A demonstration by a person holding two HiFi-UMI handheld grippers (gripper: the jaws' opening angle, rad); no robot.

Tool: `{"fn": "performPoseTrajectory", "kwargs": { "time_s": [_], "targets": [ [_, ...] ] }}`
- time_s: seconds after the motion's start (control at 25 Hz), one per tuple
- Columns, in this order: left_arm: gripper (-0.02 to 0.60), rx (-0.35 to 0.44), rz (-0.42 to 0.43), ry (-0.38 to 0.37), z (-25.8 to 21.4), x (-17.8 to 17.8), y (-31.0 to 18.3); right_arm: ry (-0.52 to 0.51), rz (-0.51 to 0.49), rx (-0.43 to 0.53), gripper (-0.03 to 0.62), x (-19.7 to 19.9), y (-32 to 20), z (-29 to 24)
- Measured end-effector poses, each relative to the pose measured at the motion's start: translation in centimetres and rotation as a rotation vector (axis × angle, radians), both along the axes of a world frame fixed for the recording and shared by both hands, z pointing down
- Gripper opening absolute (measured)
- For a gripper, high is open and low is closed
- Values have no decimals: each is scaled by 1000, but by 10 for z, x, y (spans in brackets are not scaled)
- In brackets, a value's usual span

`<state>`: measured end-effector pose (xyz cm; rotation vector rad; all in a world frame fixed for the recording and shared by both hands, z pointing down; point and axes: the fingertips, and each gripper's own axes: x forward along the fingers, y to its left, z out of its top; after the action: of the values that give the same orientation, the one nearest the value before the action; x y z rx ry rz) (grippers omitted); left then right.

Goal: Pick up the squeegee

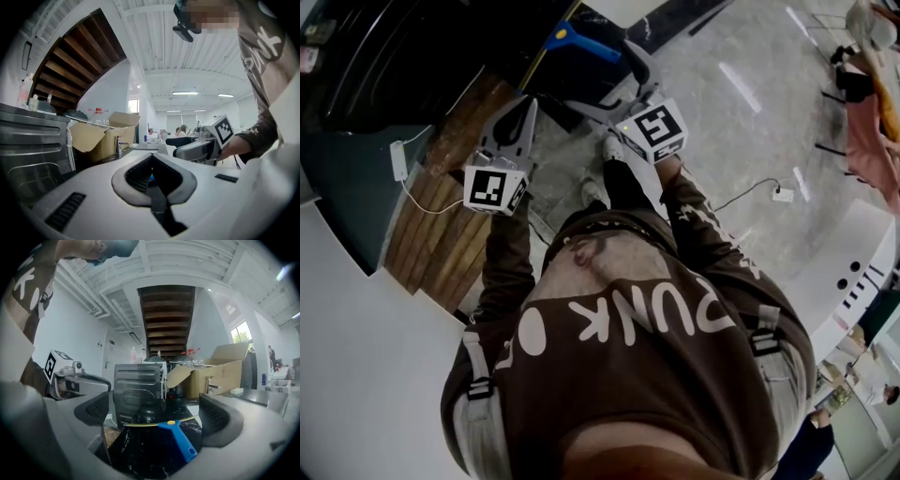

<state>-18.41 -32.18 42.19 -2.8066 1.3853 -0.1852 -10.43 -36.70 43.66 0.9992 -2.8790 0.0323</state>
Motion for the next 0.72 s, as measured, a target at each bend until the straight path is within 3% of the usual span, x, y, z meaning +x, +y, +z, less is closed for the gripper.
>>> {"fn": "performPoseTrajectory", "kwargs": {
  "time_s": [0.44,0.72],
  "targets": [
    [2,-52,-21,6,27,9,-47,95,36,-60,573,-5,-82,61],
    [2,-68,-23,3,33,11,-64,185,71,-155,548,-13,-108,106]
  ]
}}
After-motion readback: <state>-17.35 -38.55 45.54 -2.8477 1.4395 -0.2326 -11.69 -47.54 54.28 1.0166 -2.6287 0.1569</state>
